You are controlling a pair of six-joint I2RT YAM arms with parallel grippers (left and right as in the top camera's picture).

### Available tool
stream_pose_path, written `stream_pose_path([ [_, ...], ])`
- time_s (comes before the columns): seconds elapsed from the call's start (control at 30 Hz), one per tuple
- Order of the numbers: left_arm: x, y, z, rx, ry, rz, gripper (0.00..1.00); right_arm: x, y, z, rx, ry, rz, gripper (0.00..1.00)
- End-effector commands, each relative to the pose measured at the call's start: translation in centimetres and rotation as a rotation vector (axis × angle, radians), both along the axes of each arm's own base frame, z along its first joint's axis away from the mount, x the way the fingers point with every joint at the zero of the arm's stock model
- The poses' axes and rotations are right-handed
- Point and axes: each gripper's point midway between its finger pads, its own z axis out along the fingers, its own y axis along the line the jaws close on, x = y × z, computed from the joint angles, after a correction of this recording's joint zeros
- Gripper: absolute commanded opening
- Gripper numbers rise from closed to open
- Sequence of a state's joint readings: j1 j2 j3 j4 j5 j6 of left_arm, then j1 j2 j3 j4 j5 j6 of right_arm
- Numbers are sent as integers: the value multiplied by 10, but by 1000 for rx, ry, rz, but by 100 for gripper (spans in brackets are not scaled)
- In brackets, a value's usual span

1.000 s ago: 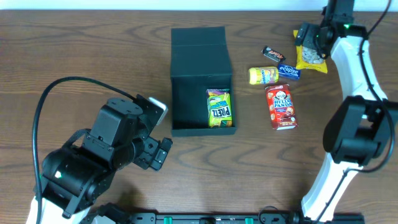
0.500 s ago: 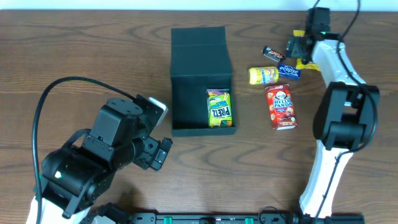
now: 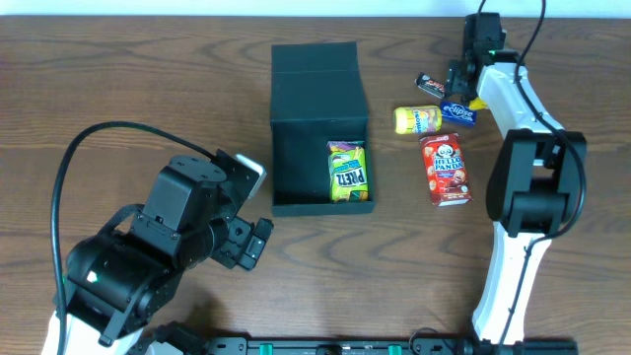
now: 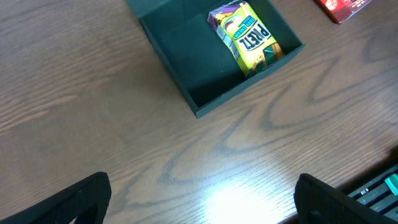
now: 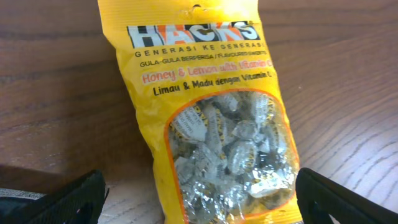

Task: Pack container
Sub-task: 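Move the right gripper to the yellow Hacks bag and grasp it, then carry the Hacks bag into the black box beside the Pretz and release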

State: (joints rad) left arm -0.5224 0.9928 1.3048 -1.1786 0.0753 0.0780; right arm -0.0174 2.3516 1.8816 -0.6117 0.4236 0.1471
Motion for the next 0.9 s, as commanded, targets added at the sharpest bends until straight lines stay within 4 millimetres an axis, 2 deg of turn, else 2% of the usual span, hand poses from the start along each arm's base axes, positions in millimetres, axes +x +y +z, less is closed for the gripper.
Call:
stream_pose_path([
  [0.0,0,0,4,-11,-5,7,95,-5,-4,-20,-20,50,10,98],
  [0.13,0,0,4,-11,-5,7,95,-6,-5,-29,-33,72,17,98],
  [0.37,0,0,4,-10,-5,7,95,-10,-16,-37,-58,89,-8,89],
  [0.43,0,0,4,-11,-5,7,95,-10,-17,-41,-58,94,-10,83],
  [0.6,0,0,4,-11,-5,7,95,-11,-18,-48,-58,103,-12,63],
  [0.87,0,0,4,-11,-5,7,95,-13,-19,-57,-57,118,-13,16],
])
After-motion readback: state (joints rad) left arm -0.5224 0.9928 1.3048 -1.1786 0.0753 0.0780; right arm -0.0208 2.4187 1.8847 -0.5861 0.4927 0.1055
